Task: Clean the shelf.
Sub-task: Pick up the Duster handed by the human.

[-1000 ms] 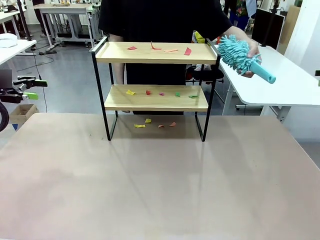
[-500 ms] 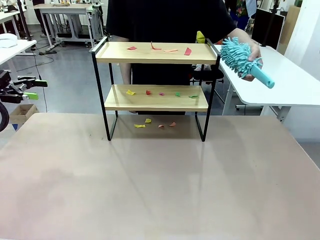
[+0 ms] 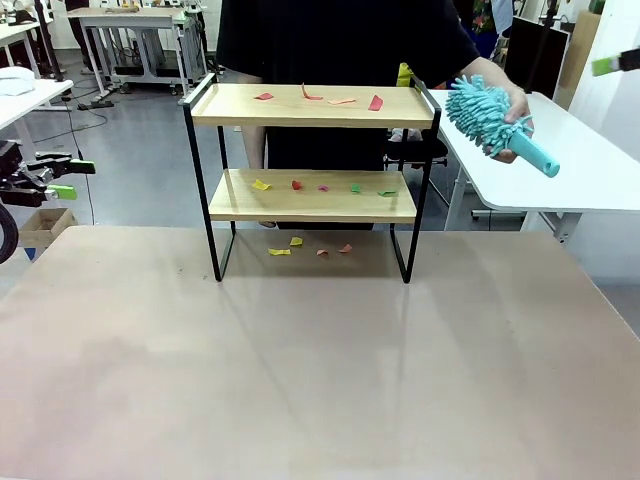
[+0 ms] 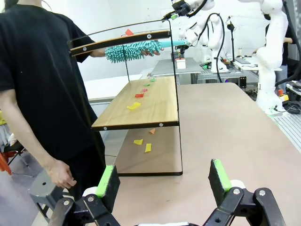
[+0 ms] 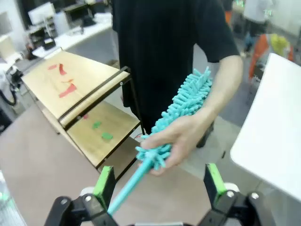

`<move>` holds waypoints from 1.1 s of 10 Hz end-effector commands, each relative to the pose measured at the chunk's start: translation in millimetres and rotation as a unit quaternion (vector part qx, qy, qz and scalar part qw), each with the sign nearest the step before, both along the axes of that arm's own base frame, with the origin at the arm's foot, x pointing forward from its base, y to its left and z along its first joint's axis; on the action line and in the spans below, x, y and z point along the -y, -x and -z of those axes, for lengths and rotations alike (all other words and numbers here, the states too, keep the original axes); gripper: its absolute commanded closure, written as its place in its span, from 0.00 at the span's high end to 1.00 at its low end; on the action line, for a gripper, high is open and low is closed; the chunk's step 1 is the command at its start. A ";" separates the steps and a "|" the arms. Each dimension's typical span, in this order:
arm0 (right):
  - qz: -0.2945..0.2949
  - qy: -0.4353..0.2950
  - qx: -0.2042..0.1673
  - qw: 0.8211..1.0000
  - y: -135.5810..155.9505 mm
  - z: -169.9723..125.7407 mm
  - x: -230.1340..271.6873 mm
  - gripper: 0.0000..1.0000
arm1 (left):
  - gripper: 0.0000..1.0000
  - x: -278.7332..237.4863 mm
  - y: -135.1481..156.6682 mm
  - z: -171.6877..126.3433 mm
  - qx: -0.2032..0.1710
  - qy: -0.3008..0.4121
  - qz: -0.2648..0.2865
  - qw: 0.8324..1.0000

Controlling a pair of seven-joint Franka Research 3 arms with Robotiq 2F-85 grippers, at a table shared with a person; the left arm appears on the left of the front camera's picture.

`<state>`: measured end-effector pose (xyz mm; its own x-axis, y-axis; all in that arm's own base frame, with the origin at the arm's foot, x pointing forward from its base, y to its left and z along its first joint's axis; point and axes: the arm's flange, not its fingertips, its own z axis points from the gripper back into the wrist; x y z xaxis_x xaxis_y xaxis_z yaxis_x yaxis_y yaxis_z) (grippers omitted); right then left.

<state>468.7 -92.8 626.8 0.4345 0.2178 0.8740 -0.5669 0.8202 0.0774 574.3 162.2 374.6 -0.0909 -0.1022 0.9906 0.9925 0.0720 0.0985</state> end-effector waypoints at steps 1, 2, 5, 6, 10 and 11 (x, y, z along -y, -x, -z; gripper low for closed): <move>0.060 0.017 -0.052 0.997 19.3 -3.1 -33.8 1.00 | 1.00 -0.3 1.1 0.0 0.004 -0.004 0.004 1.000; 0.085 0.048 -0.074 0.992 23.7 1.2 -44.5 1.00 | 1.00 -0.3 1.1 0.0 0.004 -0.004 0.004 1.000; 0.054 0.027 -0.037 0.998 16.1 -1.1 -37.2 1.00 | 1.00 -0.3 1.1 0.0 0.004 -0.004 0.004 1.000; 0.054 0.027 -0.037 0.998 16.1 -1.1 -37.2 1.00 | 1.00 -0.3 1.1 0.0 0.004 -0.004 0.004 1.000; 0.129 0.050 -0.130 0.982 43.8 27.6 -75.5 1.00 | 1.00 -0.3 1.1 0.0 0.004 -0.004 0.004 1.000; 0.139 0.058 -0.151 0.977 45.0 33.5 -81.4 1.00 | 1.00 -0.3 1.1 0.0 0.004 -0.004 0.004 1.000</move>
